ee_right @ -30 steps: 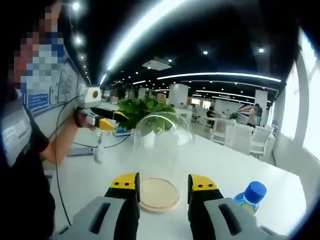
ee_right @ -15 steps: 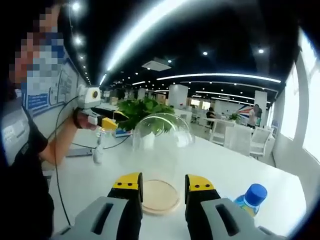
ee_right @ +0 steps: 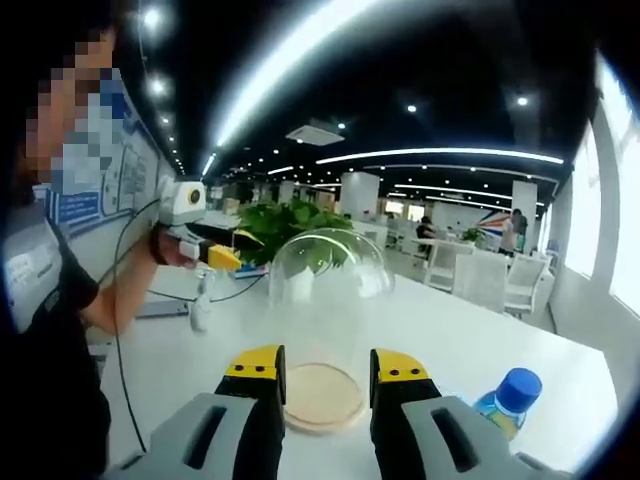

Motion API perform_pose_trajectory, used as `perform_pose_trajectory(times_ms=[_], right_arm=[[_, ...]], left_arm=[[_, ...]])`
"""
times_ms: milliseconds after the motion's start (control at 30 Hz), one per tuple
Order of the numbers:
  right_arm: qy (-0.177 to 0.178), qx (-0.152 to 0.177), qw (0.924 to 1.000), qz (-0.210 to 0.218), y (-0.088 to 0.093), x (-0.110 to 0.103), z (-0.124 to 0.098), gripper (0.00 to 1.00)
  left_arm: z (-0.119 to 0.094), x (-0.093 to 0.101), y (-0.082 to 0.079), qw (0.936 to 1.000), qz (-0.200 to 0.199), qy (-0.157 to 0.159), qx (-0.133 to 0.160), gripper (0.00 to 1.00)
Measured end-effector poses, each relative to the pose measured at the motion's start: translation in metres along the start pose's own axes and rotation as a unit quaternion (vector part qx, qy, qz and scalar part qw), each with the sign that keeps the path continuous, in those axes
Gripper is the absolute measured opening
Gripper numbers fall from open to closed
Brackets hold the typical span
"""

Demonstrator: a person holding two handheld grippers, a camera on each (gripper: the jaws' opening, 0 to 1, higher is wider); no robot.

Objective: Open the cover put in the Mizone put the cover back on

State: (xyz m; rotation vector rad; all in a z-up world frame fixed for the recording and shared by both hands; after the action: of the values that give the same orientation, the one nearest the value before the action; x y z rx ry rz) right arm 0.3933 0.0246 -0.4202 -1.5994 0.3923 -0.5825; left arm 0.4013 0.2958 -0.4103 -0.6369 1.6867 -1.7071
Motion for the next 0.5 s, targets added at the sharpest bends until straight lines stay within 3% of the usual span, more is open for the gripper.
perform_pose_trajectory(times_ms=[500], right_arm=[[0.001, 0.000, 1.0000, 0.002, 0.0029, 0.0041, 0.0023, 0.28]], left_arm=[[0.0054, -0.0026, 0.0060, 0.9998, 0.008, -0.013, -0.010, 0.33]])
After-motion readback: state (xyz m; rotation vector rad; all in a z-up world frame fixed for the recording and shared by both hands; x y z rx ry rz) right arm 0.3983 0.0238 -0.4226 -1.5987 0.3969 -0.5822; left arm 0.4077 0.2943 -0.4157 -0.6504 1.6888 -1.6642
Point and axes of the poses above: the point that each gripper's makers call its tool centre point, and the gripper's own axes: z roughly forward along the fingers, x roughly to its right, y roughly out of its underside, the point moved 5 cm from there along -z, roughly backward along the fingers, and after that the axes turned 9 degrees about x, right-handed, at the moved point
